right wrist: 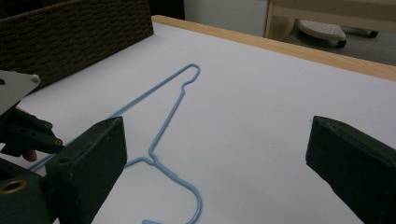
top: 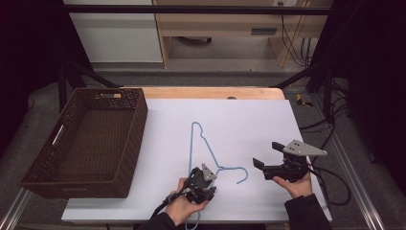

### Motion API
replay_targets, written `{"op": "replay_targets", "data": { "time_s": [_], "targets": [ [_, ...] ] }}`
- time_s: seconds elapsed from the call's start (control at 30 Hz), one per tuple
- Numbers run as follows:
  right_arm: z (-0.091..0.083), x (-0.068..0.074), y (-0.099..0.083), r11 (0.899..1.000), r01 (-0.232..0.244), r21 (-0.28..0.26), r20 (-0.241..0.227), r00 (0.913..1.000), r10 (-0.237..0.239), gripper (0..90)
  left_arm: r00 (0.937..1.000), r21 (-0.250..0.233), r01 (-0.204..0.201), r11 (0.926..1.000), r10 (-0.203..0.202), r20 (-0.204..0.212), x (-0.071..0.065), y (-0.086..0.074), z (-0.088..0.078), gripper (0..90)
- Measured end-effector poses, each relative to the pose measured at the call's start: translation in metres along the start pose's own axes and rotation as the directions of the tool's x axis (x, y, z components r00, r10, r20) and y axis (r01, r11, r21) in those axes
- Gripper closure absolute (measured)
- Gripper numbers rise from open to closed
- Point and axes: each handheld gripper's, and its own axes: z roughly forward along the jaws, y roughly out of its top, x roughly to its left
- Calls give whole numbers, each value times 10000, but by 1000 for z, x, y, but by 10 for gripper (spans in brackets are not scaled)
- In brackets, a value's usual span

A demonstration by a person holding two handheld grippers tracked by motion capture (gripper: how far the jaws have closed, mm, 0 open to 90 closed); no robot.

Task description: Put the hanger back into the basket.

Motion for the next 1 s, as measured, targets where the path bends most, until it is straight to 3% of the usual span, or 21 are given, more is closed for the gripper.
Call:
{"op": "replay_targets", "data": {
  "time_s": [0.27,0.63,1.0],
  "targets": [
    [2,1,-1,9999,-59,107,-7,10000,59,57,9997,258,137,9996,-132,-198,-5,3,0,745],
    [2,0,-2,9998,-139,119,-22,9999,139,57,9968,386,768,9963,-758,-267,-4,6,1,814],
    [7,4,-6,9992,-80,390,-67,9999,83,57,9925,371,912,9951,-878,-855,-12,6,1,831]
  ]
}}
